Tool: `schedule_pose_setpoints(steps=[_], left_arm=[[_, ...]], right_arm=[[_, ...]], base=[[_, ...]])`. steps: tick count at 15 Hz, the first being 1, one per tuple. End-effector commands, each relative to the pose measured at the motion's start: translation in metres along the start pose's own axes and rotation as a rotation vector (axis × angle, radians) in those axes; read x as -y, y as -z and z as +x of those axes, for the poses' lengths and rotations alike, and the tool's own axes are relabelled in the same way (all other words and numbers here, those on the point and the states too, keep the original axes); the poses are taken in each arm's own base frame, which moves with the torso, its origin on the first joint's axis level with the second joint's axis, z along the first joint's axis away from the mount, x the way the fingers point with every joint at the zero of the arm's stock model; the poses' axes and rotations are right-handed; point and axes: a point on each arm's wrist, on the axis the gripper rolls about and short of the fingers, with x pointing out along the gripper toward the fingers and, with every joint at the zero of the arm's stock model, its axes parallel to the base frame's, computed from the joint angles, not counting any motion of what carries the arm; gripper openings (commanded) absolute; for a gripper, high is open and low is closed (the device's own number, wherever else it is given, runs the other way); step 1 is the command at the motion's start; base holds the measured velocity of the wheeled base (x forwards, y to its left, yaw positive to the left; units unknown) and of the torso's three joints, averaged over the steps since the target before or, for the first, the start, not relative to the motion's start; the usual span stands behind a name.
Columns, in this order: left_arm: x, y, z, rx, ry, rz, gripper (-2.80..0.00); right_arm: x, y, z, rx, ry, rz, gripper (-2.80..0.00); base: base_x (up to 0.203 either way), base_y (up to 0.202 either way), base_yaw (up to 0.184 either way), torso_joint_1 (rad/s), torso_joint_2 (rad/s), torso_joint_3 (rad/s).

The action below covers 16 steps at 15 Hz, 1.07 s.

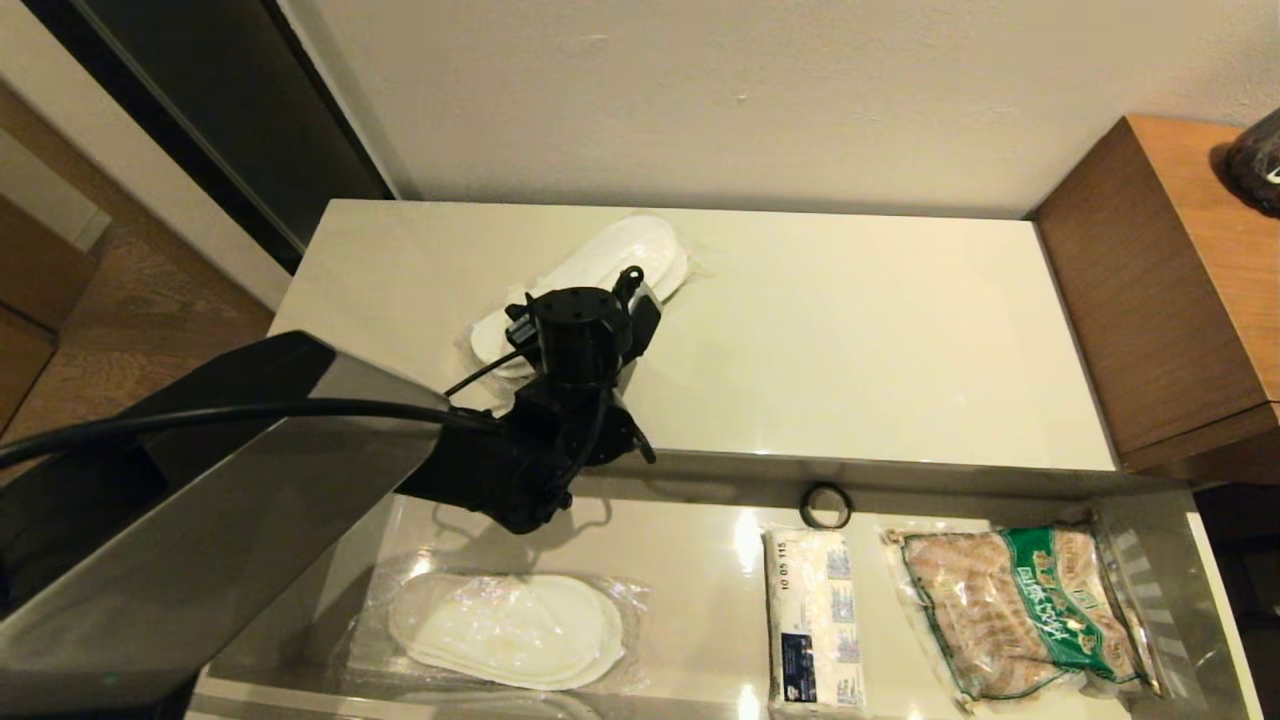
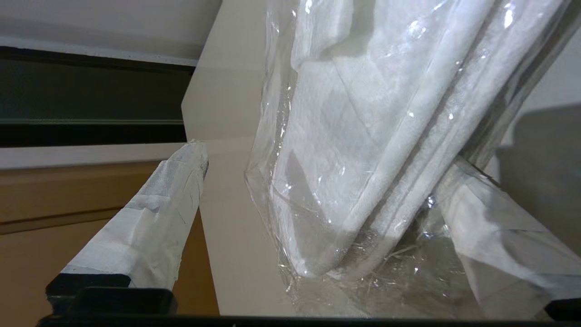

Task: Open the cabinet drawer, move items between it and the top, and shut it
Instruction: Pick up the disposable slippers on the table

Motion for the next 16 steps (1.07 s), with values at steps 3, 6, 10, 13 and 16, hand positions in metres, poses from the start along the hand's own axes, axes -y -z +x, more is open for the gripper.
schedule_pose_setpoints(steps=[3, 6, 10, 13, 16], left_arm=[[0.007, 0.004, 0.002, -0.006, 0.008, 0.022, -2.8], [0.005, 0.005, 0.003, 0.024, -0.004, 0.0, -2.8], [0.002, 0.006, 0.005, 0.024, -0.014, -0.014, -2.8], [-0.011, 0.003, 0.001, 0.044, -0.036, -0.057, -2.8], [-0.047, -0.004, -0.013, 0.078, -0.068, -0.122, -2.8]], right_arm=[[0.0, 0.001, 0.0, -0.002, 0.0, 0.0, -2.8], [0.0, 0.0, 0.0, -0.001, 0.0, 0.0, -2.8], [0.0, 0.001, 0.0, -0.002, 0.0, 0.0, -2.8], [0.0, 0.001, 0.0, -0.002, 0.0, 0.0, -2.8], [0.0, 0.001, 0.0, -0.002, 0.0, 0.0, -2.8]], base=[[0.0, 0.0, 0.0, 0.0, 0.0, 0.0], [0.0, 0.0, 0.0, 0.0, 0.0, 0.0], [0.0, 0.0, 0.0, 0.0, 0.0, 0.0], [0.0, 0.0, 0.0, 0.0, 0.0, 0.0], [0.0, 0.0, 0.0, 0.0, 0.0, 0.0]])
